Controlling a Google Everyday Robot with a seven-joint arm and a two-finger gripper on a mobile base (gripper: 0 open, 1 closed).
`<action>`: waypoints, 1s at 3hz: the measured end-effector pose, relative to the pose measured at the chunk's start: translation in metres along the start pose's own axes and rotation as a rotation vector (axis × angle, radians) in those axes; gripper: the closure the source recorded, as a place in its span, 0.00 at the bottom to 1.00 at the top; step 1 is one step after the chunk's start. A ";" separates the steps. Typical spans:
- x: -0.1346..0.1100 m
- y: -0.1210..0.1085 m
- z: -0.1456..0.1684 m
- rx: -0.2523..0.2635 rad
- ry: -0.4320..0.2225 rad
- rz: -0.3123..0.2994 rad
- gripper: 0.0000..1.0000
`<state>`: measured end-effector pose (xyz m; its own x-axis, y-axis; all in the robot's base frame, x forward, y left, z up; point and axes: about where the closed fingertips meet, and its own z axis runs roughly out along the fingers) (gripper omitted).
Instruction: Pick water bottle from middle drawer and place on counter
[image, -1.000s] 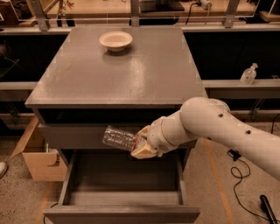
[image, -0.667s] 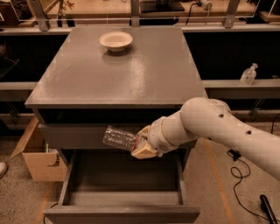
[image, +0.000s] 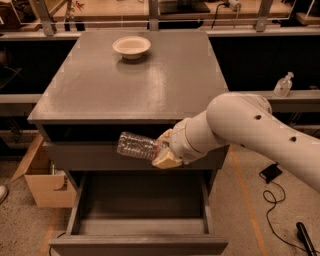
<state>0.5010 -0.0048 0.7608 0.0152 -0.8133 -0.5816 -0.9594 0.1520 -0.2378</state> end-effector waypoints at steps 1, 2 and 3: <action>-0.015 -0.021 -0.025 0.055 0.042 -0.071 1.00; -0.031 -0.051 -0.041 0.087 0.086 -0.144 1.00; -0.052 -0.081 -0.039 0.073 0.118 -0.225 1.00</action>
Offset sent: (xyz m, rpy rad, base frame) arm 0.0735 0.0012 0.1051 -0.1995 -0.2183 0.0894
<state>0.5668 0.0034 0.8410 0.1894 -0.8903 -0.4142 -0.9125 -0.0039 -0.4090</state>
